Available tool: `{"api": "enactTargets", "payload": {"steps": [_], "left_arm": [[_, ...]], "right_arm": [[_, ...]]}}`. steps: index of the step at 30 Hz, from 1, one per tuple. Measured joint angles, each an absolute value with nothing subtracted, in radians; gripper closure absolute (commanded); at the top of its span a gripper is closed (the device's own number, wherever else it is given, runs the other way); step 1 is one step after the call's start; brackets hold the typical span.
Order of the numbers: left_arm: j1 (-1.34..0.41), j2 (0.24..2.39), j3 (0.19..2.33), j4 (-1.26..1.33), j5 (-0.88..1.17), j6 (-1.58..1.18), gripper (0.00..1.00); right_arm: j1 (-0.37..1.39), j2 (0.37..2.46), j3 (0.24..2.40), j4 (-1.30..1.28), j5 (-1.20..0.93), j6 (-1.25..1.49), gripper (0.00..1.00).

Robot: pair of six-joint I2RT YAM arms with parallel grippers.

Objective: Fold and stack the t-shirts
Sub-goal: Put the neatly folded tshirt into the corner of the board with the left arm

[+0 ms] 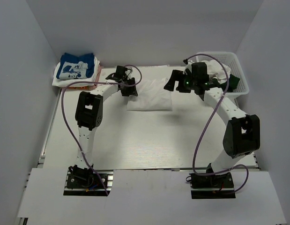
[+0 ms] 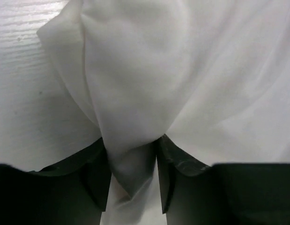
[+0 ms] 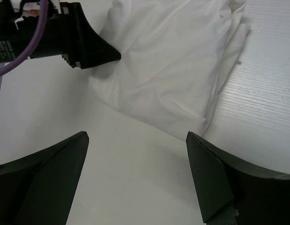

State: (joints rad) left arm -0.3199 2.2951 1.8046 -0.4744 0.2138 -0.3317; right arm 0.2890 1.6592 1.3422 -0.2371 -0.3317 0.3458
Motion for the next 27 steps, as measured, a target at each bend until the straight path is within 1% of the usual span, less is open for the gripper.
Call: {"api": "enactTargets", "payload": {"steps": [1,2,4,5,10,15,21,27], "left_arm": [[-0.321,2.313,1.824,-0.474,0.213,-0.328,0.61],[-0.321,2.326,1.839,-0.472,0.216,-0.329,0.75],[-0.323,2.348,1.863,-0.474,0.220,-0.322,0.89],[-0.323,2.355,1.879,-0.482,0.221,-0.313,1.00],[-0.331,2.393,1.972,-0.538,0.148,-0.255,1.00],[-0.336,2.389,2.009,-0.584,-0.026,-0.135,1.00],[-0.315,2.278,1.933,-0.553,-0.228,0.046,1.00],[-0.287,2.183,1.930,-0.477,-0.389,0.237,1.00]], "right_arm": [[0.289,1.644,1.342,-0.237,-0.327,0.342,0.10],[0.289,1.628,1.340,-0.236,-0.323,0.338,0.10],[0.288,1.594,1.324,-0.234,-0.315,0.333,0.10],[0.288,1.578,1.315,-0.236,-0.312,0.332,0.10],[0.288,1.520,1.286,-0.235,-0.278,0.328,0.10],[0.288,1.488,1.245,-0.234,-0.241,0.324,0.10],[0.288,1.487,1.234,-0.234,-0.218,0.320,0.10],[0.288,1.487,1.226,-0.231,-0.197,0.311,0.10]]}}
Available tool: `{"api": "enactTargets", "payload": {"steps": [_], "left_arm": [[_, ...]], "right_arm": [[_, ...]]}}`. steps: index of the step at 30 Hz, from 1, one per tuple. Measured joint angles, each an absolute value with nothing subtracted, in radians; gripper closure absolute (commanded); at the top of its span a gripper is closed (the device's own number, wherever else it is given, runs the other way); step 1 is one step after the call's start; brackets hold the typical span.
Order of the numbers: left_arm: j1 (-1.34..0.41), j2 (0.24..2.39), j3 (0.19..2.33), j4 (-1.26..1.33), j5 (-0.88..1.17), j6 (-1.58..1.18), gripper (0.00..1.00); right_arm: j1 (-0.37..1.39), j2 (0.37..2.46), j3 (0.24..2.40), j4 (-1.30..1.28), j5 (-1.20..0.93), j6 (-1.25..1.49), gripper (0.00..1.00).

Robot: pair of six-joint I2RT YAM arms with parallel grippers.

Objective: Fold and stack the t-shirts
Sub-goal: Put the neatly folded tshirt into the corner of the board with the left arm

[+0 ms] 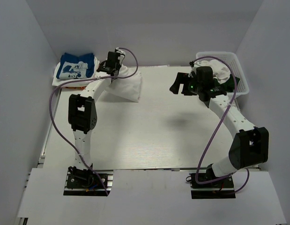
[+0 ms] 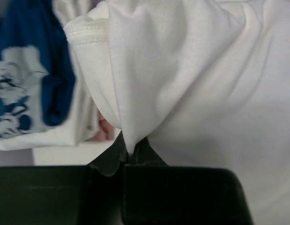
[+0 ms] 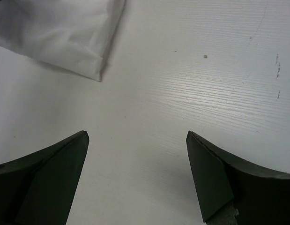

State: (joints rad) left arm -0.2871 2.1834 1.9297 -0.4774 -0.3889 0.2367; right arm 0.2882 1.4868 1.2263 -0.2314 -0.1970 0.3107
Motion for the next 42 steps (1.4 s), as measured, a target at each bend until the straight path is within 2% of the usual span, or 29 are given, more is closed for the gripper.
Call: {"api": "enactTargets", "payload": {"steps": [19,31,42], "left_arm": [[-0.073,2.173,2.159,-0.337,-0.474,0.488,1.00],[-0.045,2.173,2.180,-0.303,-0.471,0.496,1.00],[0.060,2.173,2.182,-0.284,-0.428,0.406,1.00]], "right_arm": [[0.287,1.441,1.180,-0.208,-0.070,0.284,0.10],[0.283,1.481,1.180,-0.205,-0.064,0.279,0.10],[0.283,1.507,1.180,-0.205,-0.089,0.279,0.10]]}}
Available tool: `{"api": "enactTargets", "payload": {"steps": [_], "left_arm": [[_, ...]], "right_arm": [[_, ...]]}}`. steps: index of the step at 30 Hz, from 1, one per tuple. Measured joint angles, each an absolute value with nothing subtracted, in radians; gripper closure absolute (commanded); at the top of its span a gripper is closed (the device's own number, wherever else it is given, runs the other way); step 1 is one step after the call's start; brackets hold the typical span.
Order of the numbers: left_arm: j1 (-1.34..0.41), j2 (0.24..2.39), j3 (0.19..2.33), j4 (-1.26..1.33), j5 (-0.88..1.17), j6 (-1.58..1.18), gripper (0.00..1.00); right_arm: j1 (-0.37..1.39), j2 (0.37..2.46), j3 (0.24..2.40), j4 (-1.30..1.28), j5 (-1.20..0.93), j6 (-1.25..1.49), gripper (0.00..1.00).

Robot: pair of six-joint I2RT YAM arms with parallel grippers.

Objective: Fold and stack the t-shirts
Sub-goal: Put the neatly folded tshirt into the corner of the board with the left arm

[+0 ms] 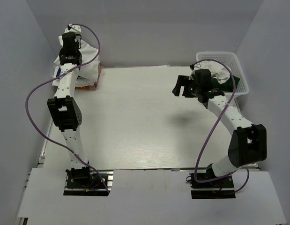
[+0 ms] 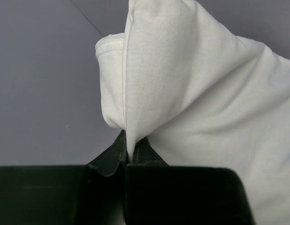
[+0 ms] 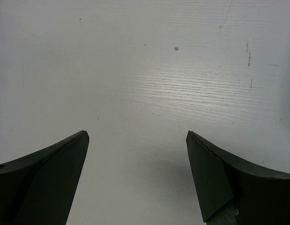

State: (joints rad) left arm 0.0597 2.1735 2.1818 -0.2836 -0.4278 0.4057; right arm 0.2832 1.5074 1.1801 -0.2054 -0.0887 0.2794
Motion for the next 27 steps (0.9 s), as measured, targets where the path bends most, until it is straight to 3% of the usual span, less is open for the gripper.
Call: {"api": "enactTargets", "payload": {"steps": [20,22,23,24,25,27], "left_arm": [[0.105,2.236,2.160,-0.233,-0.452,0.322,1.00],[0.115,2.251,2.144,-0.214,-0.470,0.315,0.80],[0.118,2.259,2.138,-0.202,-0.481,0.313,0.64],[0.122,2.267,2.134,-0.193,-0.494,0.314,0.10],[0.123,2.271,2.127,-0.179,-0.503,0.319,0.00],[0.126,2.273,2.113,-0.158,-0.519,0.312,0.00]], "right_arm": [[0.283,1.579,1.223,-0.228,-0.109,0.280,0.10],[0.284,1.597,1.231,-0.238,-0.109,0.279,0.10],[0.284,1.607,1.237,-0.240,-0.109,0.279,0.10],[0.284,1.618,1.243,-0.244,-0.109,0.279,0.10],[0.284,1.629,1.250,-0.248,-0.109,0.279,0.10],[0.284,1.649,1.269,-0.273,-0.107,0.277,0.10]]}}
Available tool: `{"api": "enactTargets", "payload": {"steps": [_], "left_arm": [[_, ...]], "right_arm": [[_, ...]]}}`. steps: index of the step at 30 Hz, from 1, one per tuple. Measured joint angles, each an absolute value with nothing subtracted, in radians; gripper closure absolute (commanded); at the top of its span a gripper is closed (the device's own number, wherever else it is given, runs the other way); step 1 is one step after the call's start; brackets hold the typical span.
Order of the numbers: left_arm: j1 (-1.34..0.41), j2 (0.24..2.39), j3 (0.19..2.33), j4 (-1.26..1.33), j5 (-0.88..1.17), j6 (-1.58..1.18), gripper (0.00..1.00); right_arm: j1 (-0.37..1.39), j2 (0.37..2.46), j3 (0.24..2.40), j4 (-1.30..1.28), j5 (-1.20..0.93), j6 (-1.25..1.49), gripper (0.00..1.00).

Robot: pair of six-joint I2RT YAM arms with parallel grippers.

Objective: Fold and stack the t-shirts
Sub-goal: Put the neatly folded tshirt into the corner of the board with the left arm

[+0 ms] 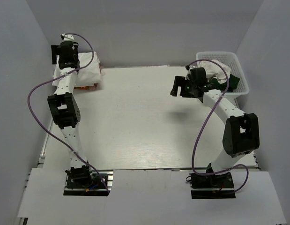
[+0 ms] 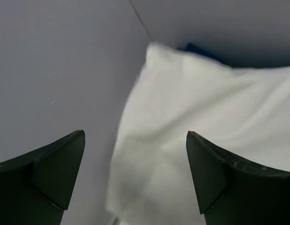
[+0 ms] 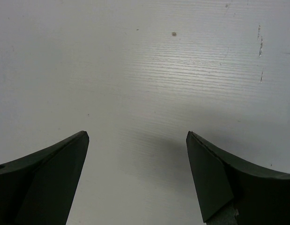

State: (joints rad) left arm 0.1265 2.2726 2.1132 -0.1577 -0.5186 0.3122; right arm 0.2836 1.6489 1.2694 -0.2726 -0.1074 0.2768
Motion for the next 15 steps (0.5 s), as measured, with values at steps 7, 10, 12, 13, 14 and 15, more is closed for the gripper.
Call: {"api": "enactTargets", "payload": {"steps": [7,10,12,13,14,15], "left_arm": [[0.131,2.276,2.138,-0.135,-0.551,0.284,0.00],[0.130,2.276,2.149,-0.149,-0.539,0.256,0.00],[0.125,2.273,2.140,-0.165,-0.520,0.238,0.00],[0.123,2.265,2.127,-0.177,-0.505,0.227,0.00],[0.118,2.257,2.112,-0.205,-0.489,0.205,0.00],[0.113,2.248,2.100,-0.238,-0.478,0.174,0.00]], "right_arm": [[0.284,1.656,1.288,-0.313,-0.106,0.268,0.10],[0.284,1.650,1.285,-0.313,-0.116,0.268,0.10],[0.284,1.636,1.272,-0.311,-0.126,0.270,0.10],[0.284,1.620,1.253,-0.298,-0.133,0.273,0.10],[0.284,1.604,1.236,-0.295,-0.140,0.275,0.10],[0.284,1.583,1.216,-0.287,-0.147,0.281,0.10]]}}
